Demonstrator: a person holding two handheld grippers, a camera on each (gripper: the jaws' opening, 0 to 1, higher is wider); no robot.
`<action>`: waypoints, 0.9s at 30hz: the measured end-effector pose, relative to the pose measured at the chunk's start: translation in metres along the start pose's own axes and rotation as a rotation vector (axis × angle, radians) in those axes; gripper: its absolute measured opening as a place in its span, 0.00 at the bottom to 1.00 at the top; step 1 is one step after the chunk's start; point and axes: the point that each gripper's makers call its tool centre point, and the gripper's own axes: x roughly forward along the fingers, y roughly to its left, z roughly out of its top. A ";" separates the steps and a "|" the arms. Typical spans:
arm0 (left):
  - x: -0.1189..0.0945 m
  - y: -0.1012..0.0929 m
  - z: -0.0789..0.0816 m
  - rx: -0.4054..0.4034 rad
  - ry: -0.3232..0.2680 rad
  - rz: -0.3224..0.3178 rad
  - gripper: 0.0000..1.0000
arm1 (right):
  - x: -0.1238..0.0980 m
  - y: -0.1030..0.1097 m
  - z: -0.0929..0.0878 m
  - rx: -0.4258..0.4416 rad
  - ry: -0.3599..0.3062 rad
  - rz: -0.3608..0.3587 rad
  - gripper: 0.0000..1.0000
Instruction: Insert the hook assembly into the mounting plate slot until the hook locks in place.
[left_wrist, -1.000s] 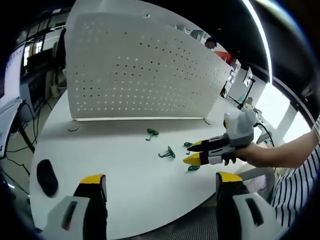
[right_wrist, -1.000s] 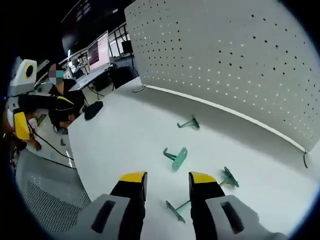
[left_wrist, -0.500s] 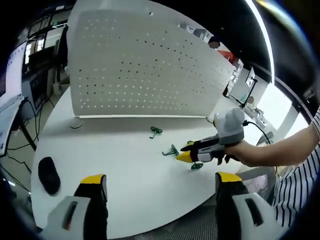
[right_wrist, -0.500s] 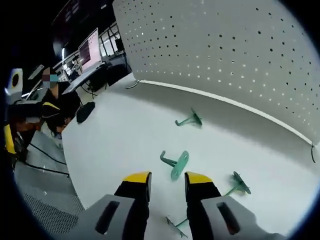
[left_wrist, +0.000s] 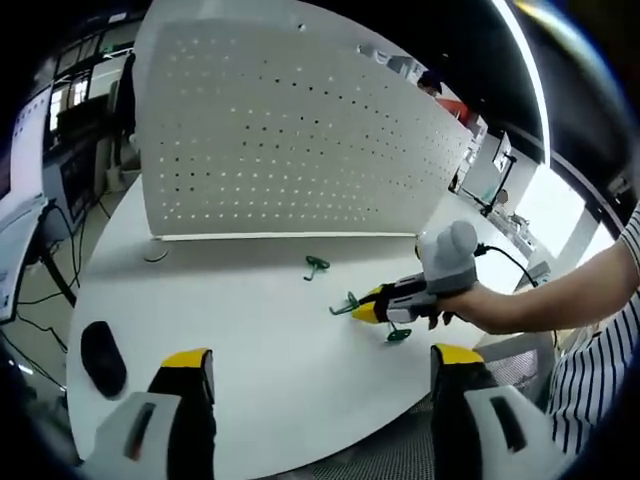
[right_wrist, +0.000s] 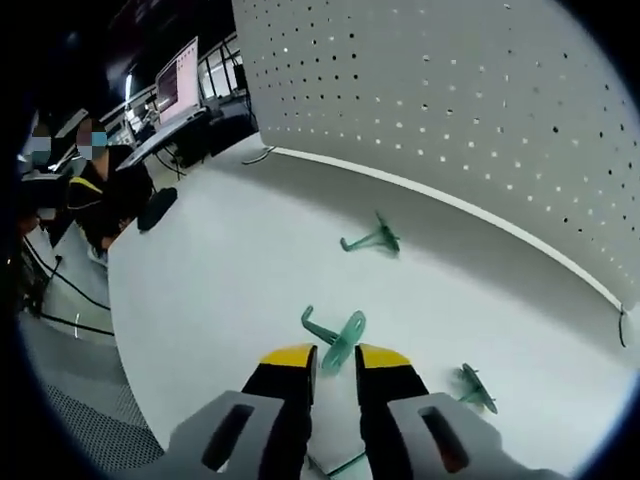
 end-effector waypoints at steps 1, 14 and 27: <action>0.000 0.000 0.000 0.000 0.001 0.000 0.91 | 0.000 0.000 0.000 0.004 0.003 0.003 0.09; 0.002 0.000 0.001 -0.005 0.000 0.000 0.92 | 0.002 -0.001 -0.003 -0.017 0.013 -0.018 0.03; 0.005 -0.004 0.004 -0.001 -0.003 -0.004 0.92 | -0.005 0.000 0.011 -0.014 -0.027 -0.031 0.01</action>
